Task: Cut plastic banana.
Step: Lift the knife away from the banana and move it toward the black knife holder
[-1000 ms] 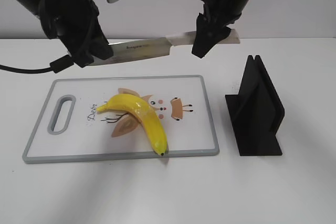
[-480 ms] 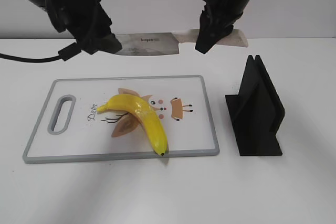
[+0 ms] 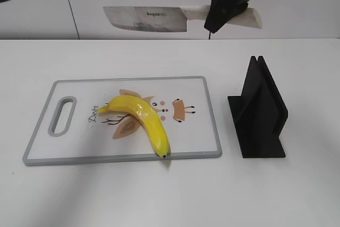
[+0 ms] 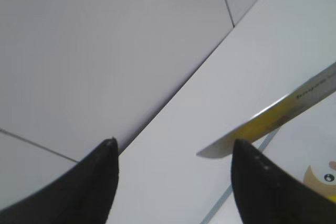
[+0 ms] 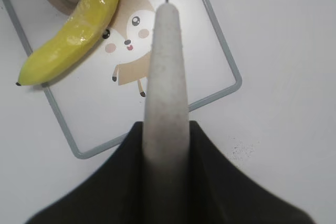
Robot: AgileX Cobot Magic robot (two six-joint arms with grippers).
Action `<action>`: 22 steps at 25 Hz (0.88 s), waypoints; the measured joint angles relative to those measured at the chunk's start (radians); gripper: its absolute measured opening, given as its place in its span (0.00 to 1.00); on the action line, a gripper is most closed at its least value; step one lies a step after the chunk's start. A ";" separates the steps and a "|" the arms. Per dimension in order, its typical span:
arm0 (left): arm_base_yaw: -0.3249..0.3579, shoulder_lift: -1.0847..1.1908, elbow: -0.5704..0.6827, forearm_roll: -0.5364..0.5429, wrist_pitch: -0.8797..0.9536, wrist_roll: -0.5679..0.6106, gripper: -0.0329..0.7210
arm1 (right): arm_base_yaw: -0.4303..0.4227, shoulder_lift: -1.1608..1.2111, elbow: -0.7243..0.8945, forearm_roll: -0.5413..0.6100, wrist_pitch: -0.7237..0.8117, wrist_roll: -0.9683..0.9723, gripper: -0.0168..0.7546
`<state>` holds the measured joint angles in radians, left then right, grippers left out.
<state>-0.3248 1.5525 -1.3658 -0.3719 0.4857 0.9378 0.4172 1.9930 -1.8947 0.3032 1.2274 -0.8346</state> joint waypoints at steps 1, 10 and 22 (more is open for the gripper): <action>0.019 -0.019 0.000 0.001 0.023 -0.043 0.87 | 0.000 -0.015 0.000 -0.003 0.000 0.030 0.24; 0.195 -0.104 0.000 0.211 0.444 -0.559 0.82 | 0.000 -0.119 0.000 -0.014 0.002 0.358 0.24; 0.242 -0.287 0.195 0.227 0.727 -0.719 0.82 | 0.000 -0.345 0.250 -0.002 0.001 0.622 0.24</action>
<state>-0.0832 1.2659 -1.1712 -0.1447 1.2128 0.2190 0.4172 1.6477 -1.6444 0.3008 1.2289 -0.2122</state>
